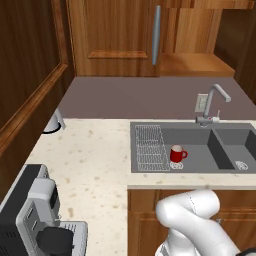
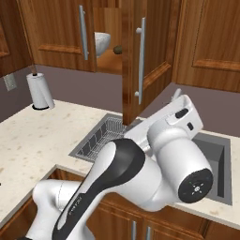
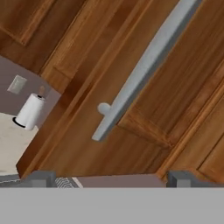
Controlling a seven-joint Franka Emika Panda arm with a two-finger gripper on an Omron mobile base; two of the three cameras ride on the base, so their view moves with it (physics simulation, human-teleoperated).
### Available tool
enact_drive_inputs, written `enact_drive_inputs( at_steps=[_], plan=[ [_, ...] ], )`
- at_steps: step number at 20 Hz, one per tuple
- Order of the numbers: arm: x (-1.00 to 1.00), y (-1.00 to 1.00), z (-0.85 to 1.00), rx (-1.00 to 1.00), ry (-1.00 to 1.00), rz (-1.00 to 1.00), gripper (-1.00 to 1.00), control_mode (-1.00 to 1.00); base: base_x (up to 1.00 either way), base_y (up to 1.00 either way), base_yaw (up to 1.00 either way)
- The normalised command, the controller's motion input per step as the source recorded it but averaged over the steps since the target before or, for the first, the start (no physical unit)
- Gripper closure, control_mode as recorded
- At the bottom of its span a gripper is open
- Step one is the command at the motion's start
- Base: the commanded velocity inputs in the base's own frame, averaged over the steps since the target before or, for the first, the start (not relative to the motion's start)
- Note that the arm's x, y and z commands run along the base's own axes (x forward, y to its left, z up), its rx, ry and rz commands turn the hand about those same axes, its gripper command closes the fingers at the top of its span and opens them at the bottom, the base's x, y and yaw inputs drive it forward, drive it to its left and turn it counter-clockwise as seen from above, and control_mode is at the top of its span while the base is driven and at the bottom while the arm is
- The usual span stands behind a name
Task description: Pick the mug and place it in the sink. Pick the bowl and place it in the open cabinet and then close the cabinet.
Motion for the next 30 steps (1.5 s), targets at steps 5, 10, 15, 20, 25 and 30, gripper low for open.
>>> enact_drive_inputs(
  at_steps=[5,10,15,20,25,30],
  plan=[
    [0.02,0.0,0.0,0.0,-0.09,0.12,-1.0,-1.0,0.0,0.0,0.0],
    [0.16,0.08,0.0,0.01,-0.04,0.09,-1.0,-1.0,0.0,0.0,0.0],
    [0.15,0.1,0.0,0.0,-0.05,0.06,-1.0,-1.0,0.0,0.0,0.0],
    [0.08,0.05,0.0,0.0,-0.07,0.04,-1.0,-1.0,0.0,0.0,0.0],
    [0.08,0.14,-0.03,0.0,-0.06,0.03,-1.0,-1.0,0.0,0.0,0.0],
    [0.17,0.21,-0.13,0.0,-0.02,0.02,-1.0,-1.0,0.0,0.0,0.0]
  ],
)
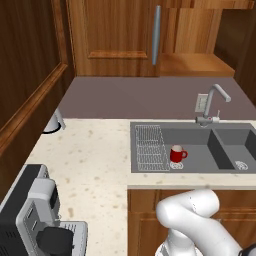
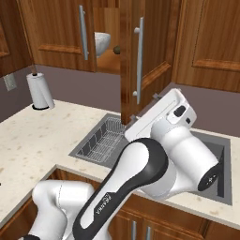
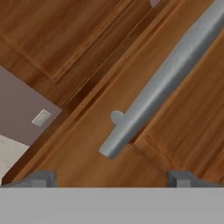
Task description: Pick the mug and place it in the sink. Pick the bowl and place it in the open cabinet and then close the cabinet.
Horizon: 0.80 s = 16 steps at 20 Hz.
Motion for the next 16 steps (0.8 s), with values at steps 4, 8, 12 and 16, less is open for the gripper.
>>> enact_drive_inputs(
  at_steps=[4,8,12,16],
  plan=[
    [0.24,0.18,-0.11,0.0,-0.02,0.02,-1.0,-1.0,0.0,0.0,0.0],
    [0.3,0.13,-0.06,0.0,-0.02,0.02,-1.0,-1.0,0.0,0.0,0.0],
    [0.1,0.29,0.01,0.0,-0.07,0.03,-1.0,-1.0,0.0,0.0,0.0],
    [0.01,0.46,0.11,0.0,-0.11,0.01,-1.0,-1.0,0.0,0.0,0.0]
  ],
)
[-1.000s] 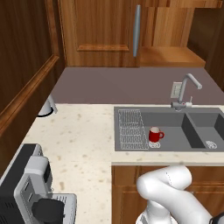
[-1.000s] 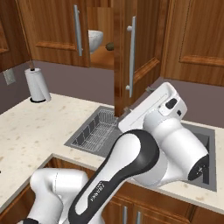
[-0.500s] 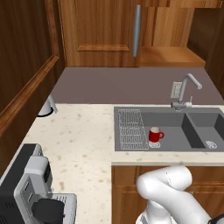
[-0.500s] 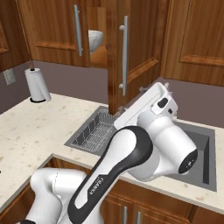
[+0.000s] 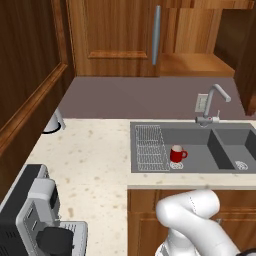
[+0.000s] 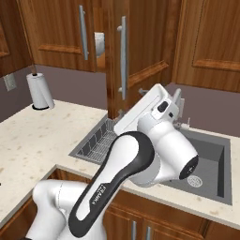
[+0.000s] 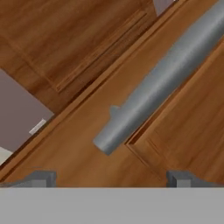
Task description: Pick the mug and place it in the sink. Pick the bowl and place it in the open cabinet and then close the cabinet.
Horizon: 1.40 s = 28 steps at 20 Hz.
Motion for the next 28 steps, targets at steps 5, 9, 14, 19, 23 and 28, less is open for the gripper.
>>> enact_drive_inputs(
  at_steps=[5,9,14,19,23,28],
  plan=[
    [0.19,0.54,0.0,0.0,-0.05,0.01,-1.0,-1.0,0.0,0.0,0.0],
    [0.34,0.58,0.0,0.0,-0.01,0.0,-1.0,-1.0,0.0,0.0,0.0],
    [0.47,0.48,0.0,0.0,0.0,0.0,-1.0,-1.0,0.0,0.0,0.0],
    [0.59,0.34,0.0,0.0,0.0,0.0,-1.0,-1.0,0.0,0.0,0.0],
    [0.7,0.25,0.0,0.0,0.0,0.0,-1.0,-1.0,0.0,0.0,0.0],
    [0.83,0.24,0.01,0.0,0.0,0.0,-1.0,-1.0,0.0,0.0,0.0]
  ],
)
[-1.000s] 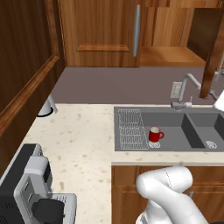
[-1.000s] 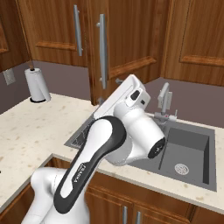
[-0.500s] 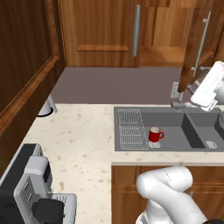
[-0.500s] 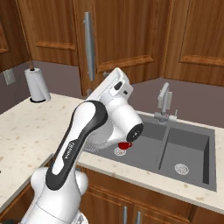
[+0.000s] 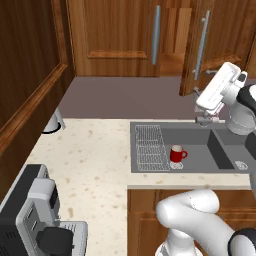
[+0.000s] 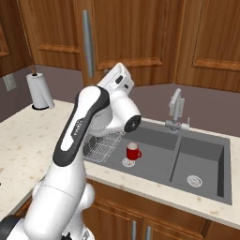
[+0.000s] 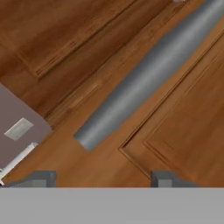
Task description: Pick the mug and place it in the sink. Pick the bowl and place it in the open cabinet and then close the cabinet.
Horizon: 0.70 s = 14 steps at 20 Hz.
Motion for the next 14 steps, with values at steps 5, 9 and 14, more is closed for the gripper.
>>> enact_drive_inputs(
  at_steps=[5,9,14],
  plan=[
    [0.8,0.27,0.01,0.0,0.0,0.0,-1.0,-1.0,0.0,0.0,0.0],
    [0.61,0.39,0.0,0.0,0.0,0.0,-1.0,-1.0,0.0,0.0,0.0],
    [0.56,0.57,0.0,-0.01,0.0,-0.02,-1.0,-1.0,0.0,0.0,0.0]
  ],
)
